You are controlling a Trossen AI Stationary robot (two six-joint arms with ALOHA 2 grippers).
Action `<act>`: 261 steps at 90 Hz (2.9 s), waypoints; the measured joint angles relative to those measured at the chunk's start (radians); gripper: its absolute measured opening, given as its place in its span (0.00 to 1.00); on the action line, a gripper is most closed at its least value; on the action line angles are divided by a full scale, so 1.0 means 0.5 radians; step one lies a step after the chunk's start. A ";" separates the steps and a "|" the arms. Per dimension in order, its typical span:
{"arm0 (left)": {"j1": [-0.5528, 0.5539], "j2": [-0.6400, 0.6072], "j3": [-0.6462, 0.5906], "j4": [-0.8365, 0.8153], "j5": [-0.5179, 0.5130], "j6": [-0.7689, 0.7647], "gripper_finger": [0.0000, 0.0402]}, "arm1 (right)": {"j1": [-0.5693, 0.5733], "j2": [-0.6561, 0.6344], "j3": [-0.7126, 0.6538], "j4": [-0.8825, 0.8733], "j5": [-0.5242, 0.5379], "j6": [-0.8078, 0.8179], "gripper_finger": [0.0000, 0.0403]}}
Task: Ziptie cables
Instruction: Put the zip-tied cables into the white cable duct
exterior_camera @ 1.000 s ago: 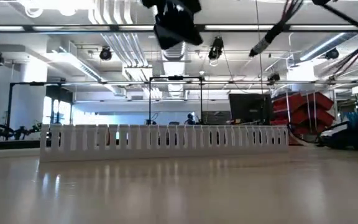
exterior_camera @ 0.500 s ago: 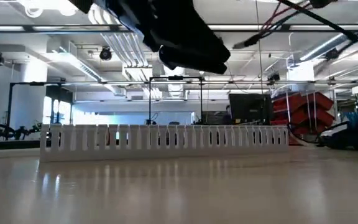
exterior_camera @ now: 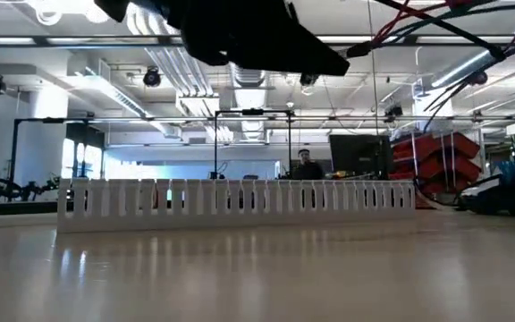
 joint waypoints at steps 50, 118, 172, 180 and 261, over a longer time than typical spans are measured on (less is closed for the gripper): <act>0.004 0.199 0.196 -0.032 -0.114 0.118 0.42 | -0.001 0.000 0.000 -0.004 0.016 0.016 0.00; -0.052 0.120 0.336 -0.449 -0.162 -0.223 0.01 | -0.001 0.097 -0.001 -0.117 0.068 0.128 0.04; -0.063 -0.537 0.562 -1.487 -0.161 -0.434 0.00 | -0.002 0.497 -0.001 0.220 0.614 -0.094 0.60; -0.063 -0.586 0.630 -1.536 -0.188 -0.400 0.00 | -0.007 0.560 -0.001 0.355 0.720 -0.286 0.60; -0.080 -0.843 0.919 -1.842 -0.448 -0.522 0.00 | -0.239 1.577 0.266 1.199 0.745 -0.735 0.28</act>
